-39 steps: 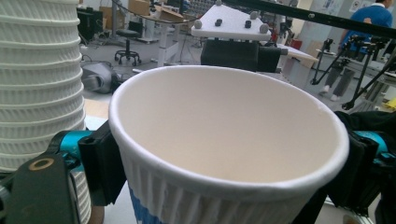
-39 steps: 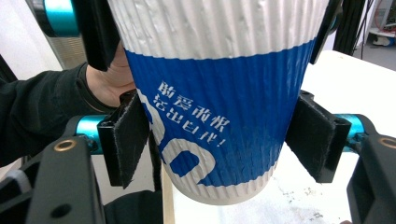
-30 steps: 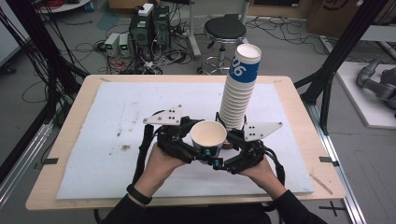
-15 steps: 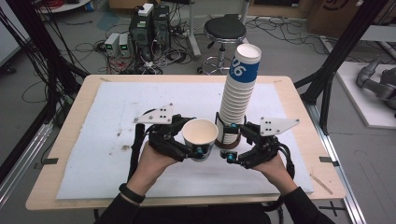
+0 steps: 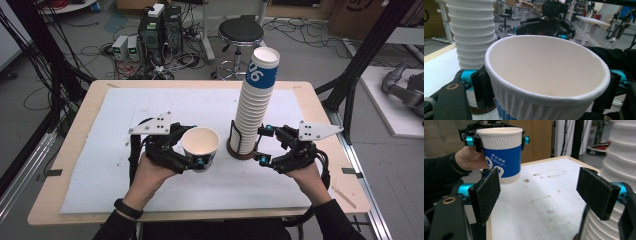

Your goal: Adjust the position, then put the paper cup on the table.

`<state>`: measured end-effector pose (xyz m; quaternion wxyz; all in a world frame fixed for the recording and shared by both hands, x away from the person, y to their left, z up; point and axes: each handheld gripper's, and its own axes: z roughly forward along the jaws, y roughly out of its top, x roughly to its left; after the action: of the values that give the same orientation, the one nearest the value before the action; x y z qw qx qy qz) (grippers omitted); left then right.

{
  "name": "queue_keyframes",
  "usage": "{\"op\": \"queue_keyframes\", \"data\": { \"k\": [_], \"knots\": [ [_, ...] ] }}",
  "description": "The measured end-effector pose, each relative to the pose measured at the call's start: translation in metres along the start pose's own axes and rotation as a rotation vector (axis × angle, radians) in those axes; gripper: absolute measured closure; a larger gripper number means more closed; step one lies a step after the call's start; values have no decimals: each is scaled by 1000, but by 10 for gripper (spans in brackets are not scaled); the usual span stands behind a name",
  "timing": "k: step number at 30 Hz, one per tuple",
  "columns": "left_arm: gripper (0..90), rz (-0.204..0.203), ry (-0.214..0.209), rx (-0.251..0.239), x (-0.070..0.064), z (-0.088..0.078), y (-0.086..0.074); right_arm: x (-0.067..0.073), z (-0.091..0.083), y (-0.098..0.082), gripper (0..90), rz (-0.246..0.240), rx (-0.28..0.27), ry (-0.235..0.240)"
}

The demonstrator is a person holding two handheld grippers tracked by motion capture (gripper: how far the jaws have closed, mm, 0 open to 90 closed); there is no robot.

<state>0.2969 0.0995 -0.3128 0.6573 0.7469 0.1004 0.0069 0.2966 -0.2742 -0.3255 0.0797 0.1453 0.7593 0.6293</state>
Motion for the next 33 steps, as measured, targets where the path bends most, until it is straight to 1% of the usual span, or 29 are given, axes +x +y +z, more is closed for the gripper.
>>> {"op": "queue_keyframes", "data": {
  "k": [2, 5, 7, 8, 10, 11, 13, 16, 19, 22, 26, 33],
  "knots": [
    [210, -1, 5, -4, 1, -3, 0, -2, -4, 0, 196, 3, -5, -5],
    [210, 6, 20, 4, 2, -6, -1, -4, -10, 0, 196, 3, -17, -21],
    [209, -2, 24, -4, 3, -8, -1, -5, -12, 0, 195, 6, -18, -29],
    [209, 2, 26, -3, 3, -8, -1, -5, -13, 0, 195, 3, -21, -27],
    [209, 1, 27, -4, 3, -9, -1, -6, -14, 0, 195, 2, -25, -38],
    [209, 1, 27, -5, 3, -9, -1, -5, -15, 0, 195, 8, -25, -37],
    [209, -4, 29, -7, 3, -9, -1, -6, -16, 0, 195, 8, -28, -40],
    [209, 4, 29, -2, 3, -9, -1, -6, -17, 0, 195, 7, -27, -46],
    [209, -2, 29, -5, 2, -8, -1, -5, -16, 0, 195, 8, -26, -46],
    [210, 2, 29, -1, 3, -8, -1, -5, -16, 0, 195, -1, -26, -47],
    [209, 1, 28, 0, 3, -7, -1, -5, -17, 1, 196, 1, -29, -44],
    [209, 3, 32, -2, 3, -7, 0, -6, -20, 1, 196, -2, -34, -55]
  ]
}}
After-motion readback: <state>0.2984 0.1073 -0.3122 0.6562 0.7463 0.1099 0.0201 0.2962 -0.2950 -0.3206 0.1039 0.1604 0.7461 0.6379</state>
